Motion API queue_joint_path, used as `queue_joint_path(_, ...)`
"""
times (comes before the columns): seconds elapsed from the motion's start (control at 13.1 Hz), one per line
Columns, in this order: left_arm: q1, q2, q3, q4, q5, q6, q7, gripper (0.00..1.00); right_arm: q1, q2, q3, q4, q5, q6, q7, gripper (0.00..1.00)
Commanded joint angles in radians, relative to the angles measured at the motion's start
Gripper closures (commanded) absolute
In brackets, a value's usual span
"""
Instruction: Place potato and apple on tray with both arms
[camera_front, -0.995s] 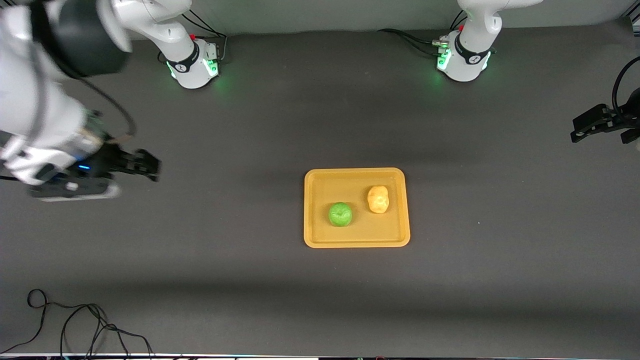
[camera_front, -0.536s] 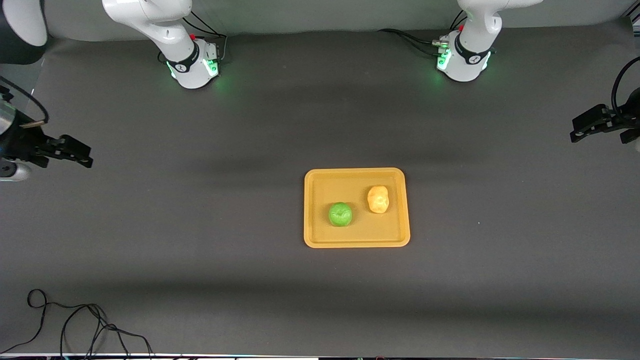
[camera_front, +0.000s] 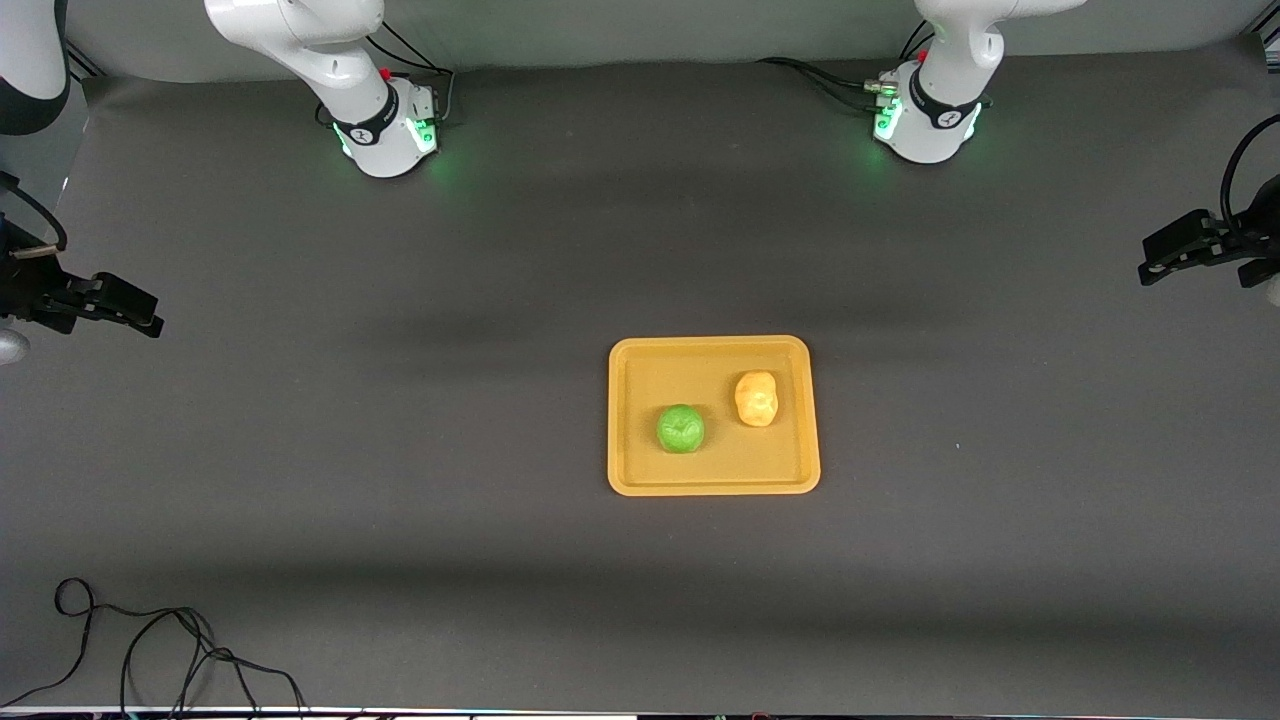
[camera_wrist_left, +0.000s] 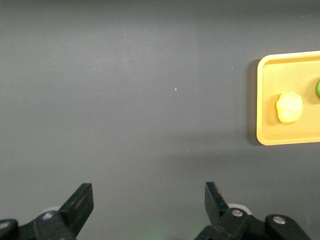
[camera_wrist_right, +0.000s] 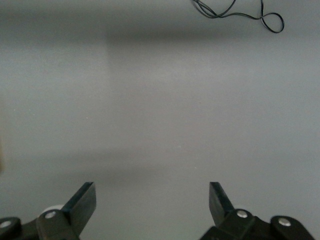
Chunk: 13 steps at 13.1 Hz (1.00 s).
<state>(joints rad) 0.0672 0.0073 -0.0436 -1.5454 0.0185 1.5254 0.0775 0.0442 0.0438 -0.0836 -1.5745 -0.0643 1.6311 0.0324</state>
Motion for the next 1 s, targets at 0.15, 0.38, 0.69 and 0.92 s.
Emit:
queue_joint_path(0.15, -0.009, -0.007, 0.004, -0.002, 0.008, -0.010, -0.007, 0.01, -0.014, 0.007, 0.004, -0.010, 0.047, 0.006, -0.028, 0.00)
queue_joint_path(0.38, -0.009, -0.009, 0.004, -0.002, 0.008, -0.011, -0.007, 0.01, -0.013, 0.004, 0.004, -0.006, 0.057, -0.017, -0.025, 0.00)
queue_joint_path(0.69, -0.009, -0.010, 0.004, -0.002, 0.003, -0.011, -0.007, 0.01, -0.013, -0.010, 0.001, -0.004, 0.104, -0.080, -0.014, 0.00)
queue_joint_path(0.92, -0.007, -0.010, 0.004, -0.004, -0.002, -0.010, -0.007, 0.01, -0.020, -0.012, -0.005, -0.002, 0.104, -0.108, -0.028, 0.00)
